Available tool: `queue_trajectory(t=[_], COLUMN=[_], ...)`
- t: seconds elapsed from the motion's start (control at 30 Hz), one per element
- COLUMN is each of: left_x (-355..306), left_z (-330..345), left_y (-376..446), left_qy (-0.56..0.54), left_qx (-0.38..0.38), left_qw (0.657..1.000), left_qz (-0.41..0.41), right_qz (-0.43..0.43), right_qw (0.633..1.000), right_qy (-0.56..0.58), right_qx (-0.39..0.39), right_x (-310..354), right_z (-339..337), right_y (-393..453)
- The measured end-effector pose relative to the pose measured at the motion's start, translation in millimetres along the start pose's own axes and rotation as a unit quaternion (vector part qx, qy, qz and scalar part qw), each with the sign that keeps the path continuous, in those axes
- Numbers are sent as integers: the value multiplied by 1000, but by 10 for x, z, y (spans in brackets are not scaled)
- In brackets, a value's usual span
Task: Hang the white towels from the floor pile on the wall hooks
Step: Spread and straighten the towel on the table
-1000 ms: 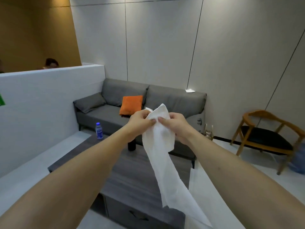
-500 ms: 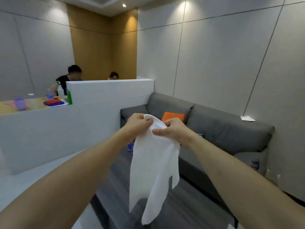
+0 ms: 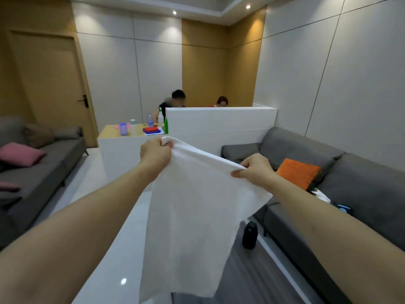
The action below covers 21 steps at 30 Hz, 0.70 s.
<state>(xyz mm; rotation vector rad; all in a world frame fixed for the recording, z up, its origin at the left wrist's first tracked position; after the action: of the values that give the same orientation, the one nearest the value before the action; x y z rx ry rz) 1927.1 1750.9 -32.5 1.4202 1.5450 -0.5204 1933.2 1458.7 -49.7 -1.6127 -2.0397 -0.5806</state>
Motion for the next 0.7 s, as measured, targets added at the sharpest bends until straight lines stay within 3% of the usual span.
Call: queue_trajectory(t=[0.3,0.57,0.7], left_x=[497,1005,1161], left_z=[-236,-128,-58], left_y=[650,1929,2612], left_qy=[60,120,147], left_qx=[-20,8,5], left_qw=[997,991,987], left_qz=[-42,-57,-57], right_qz=[25,60,60], right_qw=[998,990,989], right_qy=[-48,-60,-82], right_qx=[-37,-109,-107], right_x=[84,81,112], right_z=[-52,66,69], right_y=[999,2360,3083])
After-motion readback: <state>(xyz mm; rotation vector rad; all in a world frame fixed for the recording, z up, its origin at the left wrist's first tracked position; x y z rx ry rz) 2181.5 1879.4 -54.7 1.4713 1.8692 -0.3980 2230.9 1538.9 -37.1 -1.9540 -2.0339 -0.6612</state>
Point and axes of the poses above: each hand's wrist, its own y-axis towards the middle knuckle, its own z-axis out of the palm, x = y × z, the point moved 1 cm from there along y, towards the middle knuckle, and after that the axes turned 13 degrees about x, right-handed, at the moved point
